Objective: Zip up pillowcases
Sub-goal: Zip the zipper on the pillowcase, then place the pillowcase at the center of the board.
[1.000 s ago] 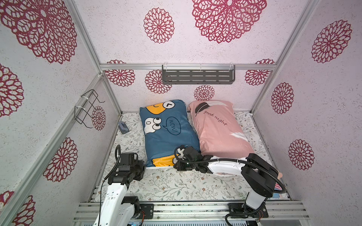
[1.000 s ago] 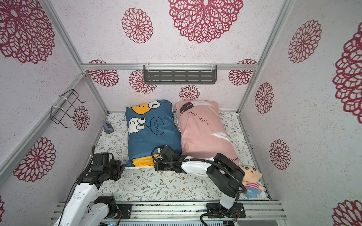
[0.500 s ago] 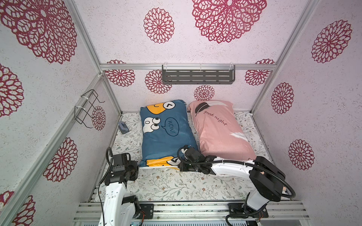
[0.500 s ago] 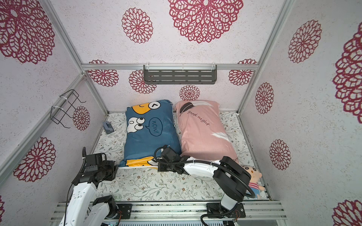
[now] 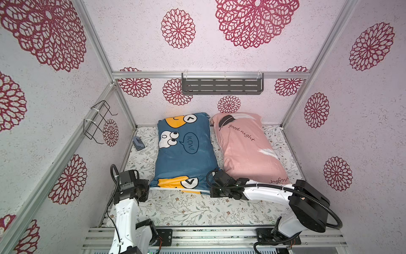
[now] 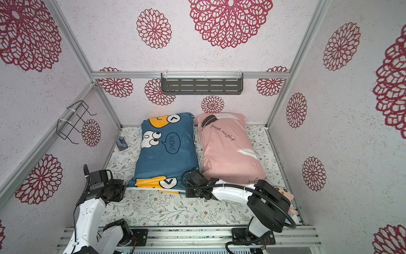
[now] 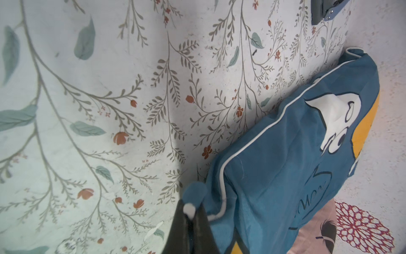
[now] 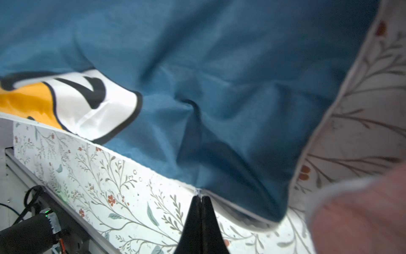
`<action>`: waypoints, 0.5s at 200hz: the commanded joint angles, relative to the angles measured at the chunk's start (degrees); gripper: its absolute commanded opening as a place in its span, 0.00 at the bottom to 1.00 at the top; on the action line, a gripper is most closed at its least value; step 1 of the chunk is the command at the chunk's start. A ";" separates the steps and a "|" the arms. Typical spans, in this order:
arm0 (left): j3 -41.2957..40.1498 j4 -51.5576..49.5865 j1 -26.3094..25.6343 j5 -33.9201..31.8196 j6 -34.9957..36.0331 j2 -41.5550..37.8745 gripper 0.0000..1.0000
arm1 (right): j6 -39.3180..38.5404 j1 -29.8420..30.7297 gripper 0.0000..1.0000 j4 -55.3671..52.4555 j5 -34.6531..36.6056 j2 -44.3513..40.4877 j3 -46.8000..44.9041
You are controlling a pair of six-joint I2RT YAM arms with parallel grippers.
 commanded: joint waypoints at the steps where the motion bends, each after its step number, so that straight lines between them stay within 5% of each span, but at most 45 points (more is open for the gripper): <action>1: 2.13 2.74 1.78 -3.43 3.08 1.04 0.00 | 0.47 0.06 0.00 -5.81 4.39 -3.46 -1.29; 100: 3.76 5.49 5.15 -2.04 7.20 6.20 0.00 | 1.86 0.15 0.00 -5.10 4.19 -4.13 -5.41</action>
